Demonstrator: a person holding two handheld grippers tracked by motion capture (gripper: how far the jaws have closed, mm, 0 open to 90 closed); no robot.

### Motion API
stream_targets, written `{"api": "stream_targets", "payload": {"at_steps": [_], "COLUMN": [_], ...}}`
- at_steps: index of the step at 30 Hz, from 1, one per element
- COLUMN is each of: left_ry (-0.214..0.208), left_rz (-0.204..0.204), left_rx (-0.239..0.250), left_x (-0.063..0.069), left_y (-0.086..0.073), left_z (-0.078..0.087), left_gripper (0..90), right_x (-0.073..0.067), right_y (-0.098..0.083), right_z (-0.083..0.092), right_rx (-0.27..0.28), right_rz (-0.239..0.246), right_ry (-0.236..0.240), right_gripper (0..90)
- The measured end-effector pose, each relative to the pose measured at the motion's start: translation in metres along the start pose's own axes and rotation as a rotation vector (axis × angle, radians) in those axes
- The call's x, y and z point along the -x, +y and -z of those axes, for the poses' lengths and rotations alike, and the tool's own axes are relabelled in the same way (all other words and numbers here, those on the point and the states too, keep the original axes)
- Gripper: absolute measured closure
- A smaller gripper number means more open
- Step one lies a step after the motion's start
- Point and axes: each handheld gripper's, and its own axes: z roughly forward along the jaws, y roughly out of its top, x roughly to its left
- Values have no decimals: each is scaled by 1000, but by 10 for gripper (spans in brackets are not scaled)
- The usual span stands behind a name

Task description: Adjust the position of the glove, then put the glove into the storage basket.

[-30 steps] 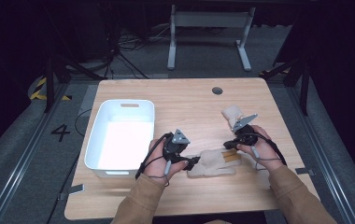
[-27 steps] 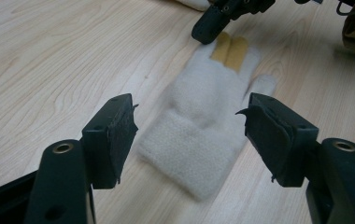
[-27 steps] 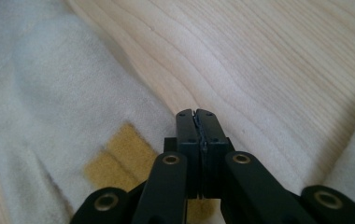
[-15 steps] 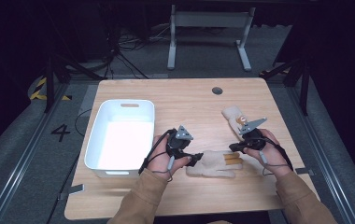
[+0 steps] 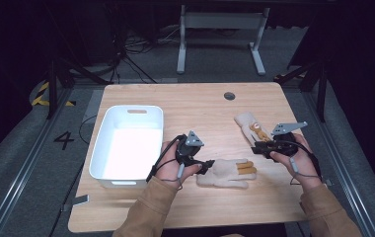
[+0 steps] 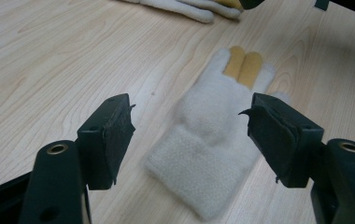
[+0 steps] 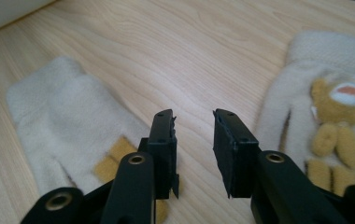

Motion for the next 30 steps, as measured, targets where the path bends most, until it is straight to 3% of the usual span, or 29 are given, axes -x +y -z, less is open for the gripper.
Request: {"api": "stream_targets", "payload": {"at_steps": [4, 7, 8, 13, 17, 21, 22, 24, 27, 30], "left_ry": [-11, -48, -62, -54, -42, -29, -29, -17, -8, 4], "left_rz": [-6, -28, -40, -32, -27, -16, -16, -6, 1, 14], "left_rx": [2, -1, -15, -20, -27, -29, -29, -39, -40, -42], "left_x": [0, 2, 4, 4, 6, 9, 9, 9, 9, 7], "left_y": [-2, -5, -8, -14, -19, -26, -26, -31, -35, -39], "left_z": [1, 1, 3, 8, 12, 19, 19, 23, 26, 30], "left_gripper": [310, 299, 297, 296, 294, 294, 293, 293, 292, 291], "right_x": [5, 12, 18, 34, 46, 63, 63, 72, 79, 82], "right_y": [1, 1, 3, 4, 4, 3, 3, 2, 1, 1], "right_z": [5, 10, 13, 15, 16, 9, 9, -1, -13, -25], "right_rx": [37, 73, 108, 141, 146, 149, 149, 119, 112, 86], "right_rz": [-12, -23, -25, -17, -31, -107, -107, -137, -169, -160], "right_ry": [-15, -15, -1, -6, -26, -100, -100, -149, -146, -166], "right_gripper": [632, 574, 545, 511, 502, 463, 463, 469, 468, 465]}}
